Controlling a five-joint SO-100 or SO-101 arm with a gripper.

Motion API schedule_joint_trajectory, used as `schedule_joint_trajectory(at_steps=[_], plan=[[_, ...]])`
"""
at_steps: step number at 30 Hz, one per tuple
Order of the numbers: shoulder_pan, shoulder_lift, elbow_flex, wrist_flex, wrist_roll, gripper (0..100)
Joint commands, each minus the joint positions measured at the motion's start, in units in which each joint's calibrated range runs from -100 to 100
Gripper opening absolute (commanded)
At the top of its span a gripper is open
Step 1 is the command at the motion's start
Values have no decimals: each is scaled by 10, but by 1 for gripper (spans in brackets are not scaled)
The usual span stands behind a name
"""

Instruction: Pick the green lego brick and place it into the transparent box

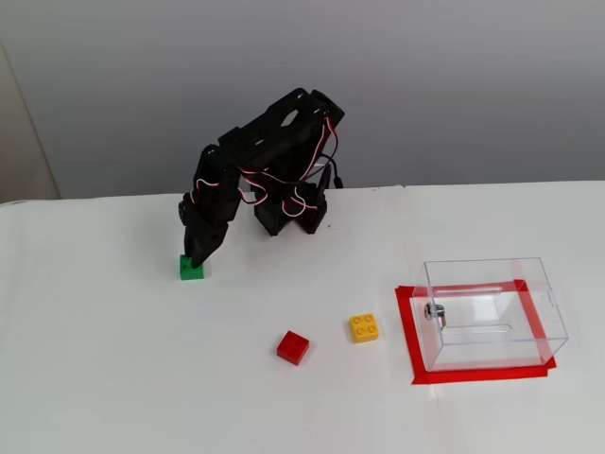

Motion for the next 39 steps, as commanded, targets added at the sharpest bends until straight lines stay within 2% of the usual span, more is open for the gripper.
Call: schedule_joint_trajectory(at_steps=[1, 5, 8, 24, 39], plan=[[15, 11, -20, -3, -9, 28], [22, 18, -20, -3, -17, 38], [19, 25, -21, -10, -18, 39], [18, 131, -34, -96, -21, 38], [18, 218, -34, -120, -21, 38]])
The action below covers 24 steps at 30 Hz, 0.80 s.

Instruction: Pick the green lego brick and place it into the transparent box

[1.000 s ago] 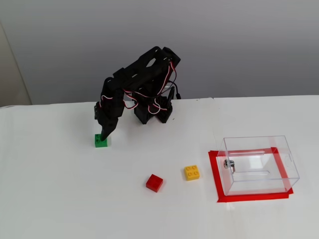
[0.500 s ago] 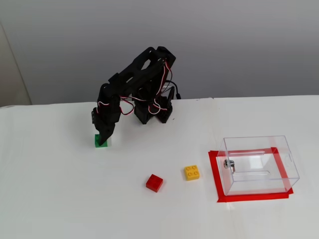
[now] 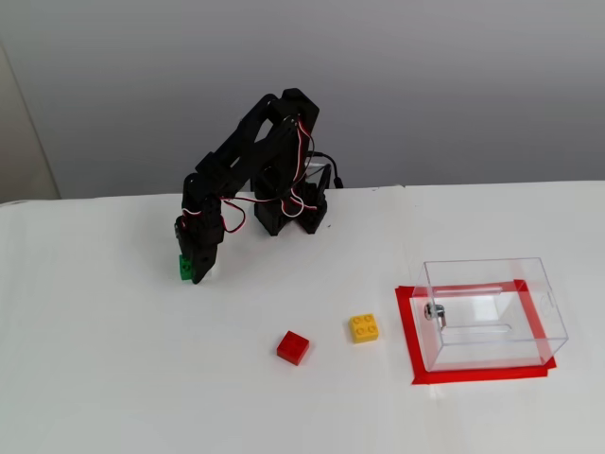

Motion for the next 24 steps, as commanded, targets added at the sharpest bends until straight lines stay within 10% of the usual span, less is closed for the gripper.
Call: schedule_joint_trajectory(at_steps=[1, 11, 24], plan=[[4, 0, -20, -5, -1, 38], [8, -7, -16, -4, 0, 10], [-10, -113, -9, 4, 3, 10]])
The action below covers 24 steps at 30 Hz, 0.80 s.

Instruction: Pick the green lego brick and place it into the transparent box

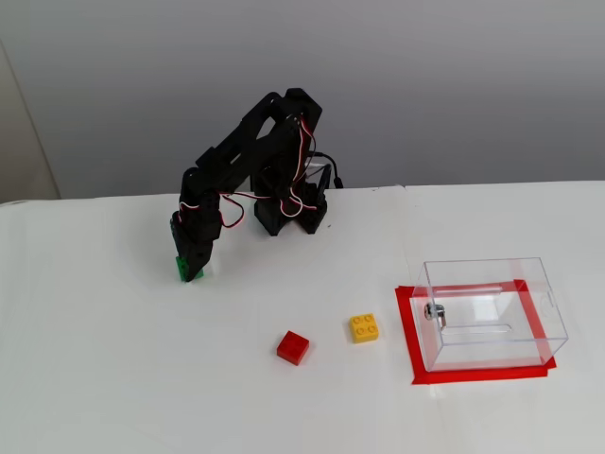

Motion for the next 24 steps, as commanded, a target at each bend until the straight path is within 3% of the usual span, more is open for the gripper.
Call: schedule_joint_trajectory(at_steps=[1, 10, 24], plan=[[-18, -86, 10, 5, 6, 10], [-100, -262, 41, 5, 6, 10], [-280, -396, -4, 5, 6, 10]])
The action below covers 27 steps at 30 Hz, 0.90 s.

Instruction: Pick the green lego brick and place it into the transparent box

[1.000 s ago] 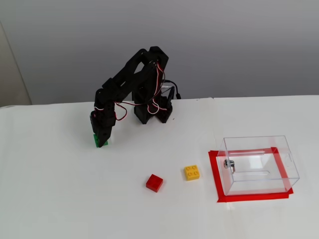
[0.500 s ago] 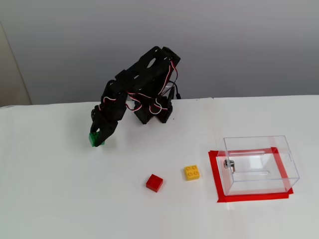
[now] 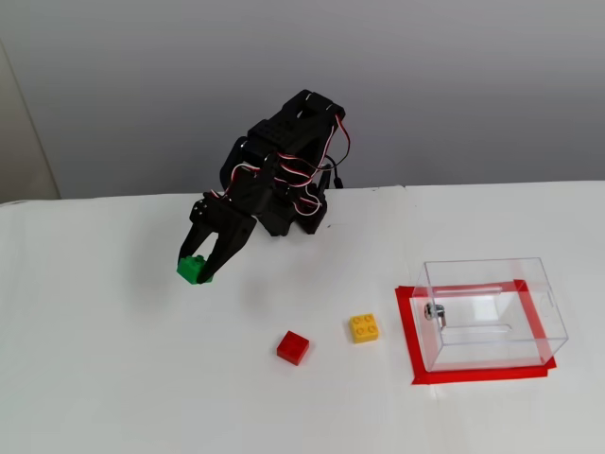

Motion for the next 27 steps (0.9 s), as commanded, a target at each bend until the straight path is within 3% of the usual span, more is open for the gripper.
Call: schedule_joint_trajectory(at_steps=[1, 20, 27], plan=[[-48, -26, -47, 1, 2, 10], [-346, -122, -67, -52, 1, 10], [-532, -120, -90, -49, 2, 10]])
